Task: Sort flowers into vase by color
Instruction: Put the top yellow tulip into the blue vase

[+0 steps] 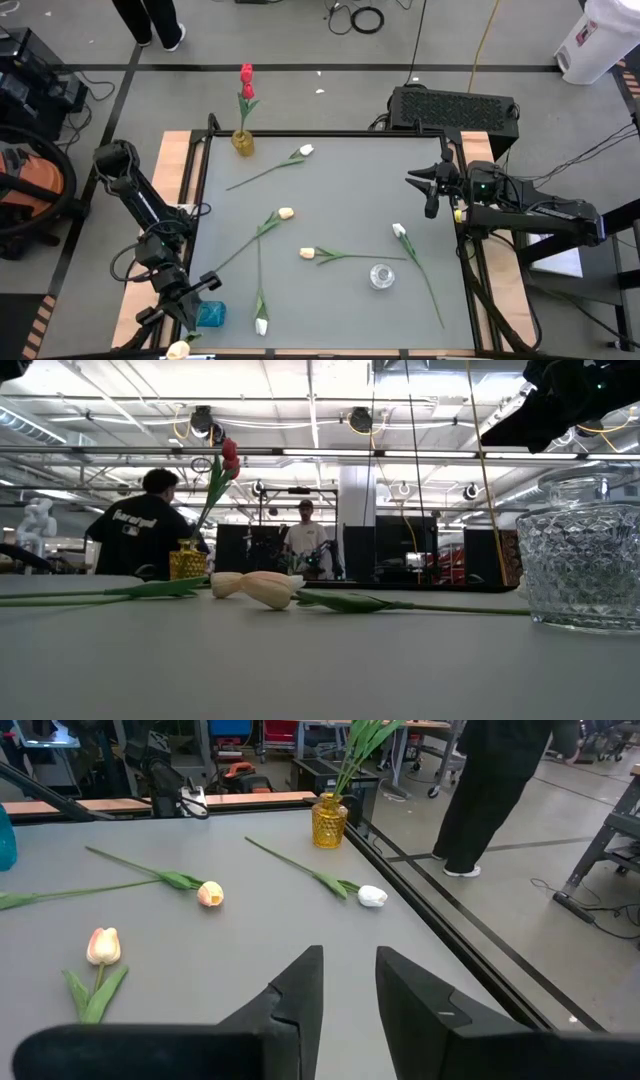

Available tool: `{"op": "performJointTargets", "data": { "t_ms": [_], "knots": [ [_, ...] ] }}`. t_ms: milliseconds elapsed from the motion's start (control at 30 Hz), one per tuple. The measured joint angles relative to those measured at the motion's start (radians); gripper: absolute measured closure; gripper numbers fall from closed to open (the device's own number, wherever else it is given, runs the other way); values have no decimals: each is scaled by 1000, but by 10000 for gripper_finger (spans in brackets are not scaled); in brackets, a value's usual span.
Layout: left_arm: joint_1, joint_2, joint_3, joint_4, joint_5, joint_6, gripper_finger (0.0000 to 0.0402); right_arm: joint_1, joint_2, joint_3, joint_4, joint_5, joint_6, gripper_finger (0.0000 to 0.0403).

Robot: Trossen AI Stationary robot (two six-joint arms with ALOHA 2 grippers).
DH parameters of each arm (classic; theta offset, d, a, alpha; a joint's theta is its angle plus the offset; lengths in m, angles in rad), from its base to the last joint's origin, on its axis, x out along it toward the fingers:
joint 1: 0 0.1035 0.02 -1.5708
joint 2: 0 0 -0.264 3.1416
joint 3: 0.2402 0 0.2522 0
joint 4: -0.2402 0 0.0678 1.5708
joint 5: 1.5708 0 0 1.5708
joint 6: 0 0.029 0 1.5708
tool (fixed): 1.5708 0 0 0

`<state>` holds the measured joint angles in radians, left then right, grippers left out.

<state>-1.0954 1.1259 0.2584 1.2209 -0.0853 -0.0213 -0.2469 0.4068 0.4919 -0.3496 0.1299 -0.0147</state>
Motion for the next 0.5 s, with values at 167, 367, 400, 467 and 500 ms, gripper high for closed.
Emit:
{"op": "performJointTargets", "data": {
  "t_ms": [167, 367, 400, 467, 500],
  "knots": [
    [0, 0, 0, 0, -2, -18, 402, 0, 0, 0, 0, 0, 0, 316],
    [0, 0, 0, 30, 3, -24, 401, 0, 0, 0, 0, 0, 0, 316],
    [0, 0, 0, 31, 3, -24, 402, 0, 0, 0, 0, 0, 0, 316],
    [0, 0, 0, 30, 2, -22, 402, 0, 0, 0, 0, 0, 0, 316],
    [0, 0, 0, 30, 2, -22, 402, 0, 0, 0, 0, 0, 0, 316]
  ]
}}
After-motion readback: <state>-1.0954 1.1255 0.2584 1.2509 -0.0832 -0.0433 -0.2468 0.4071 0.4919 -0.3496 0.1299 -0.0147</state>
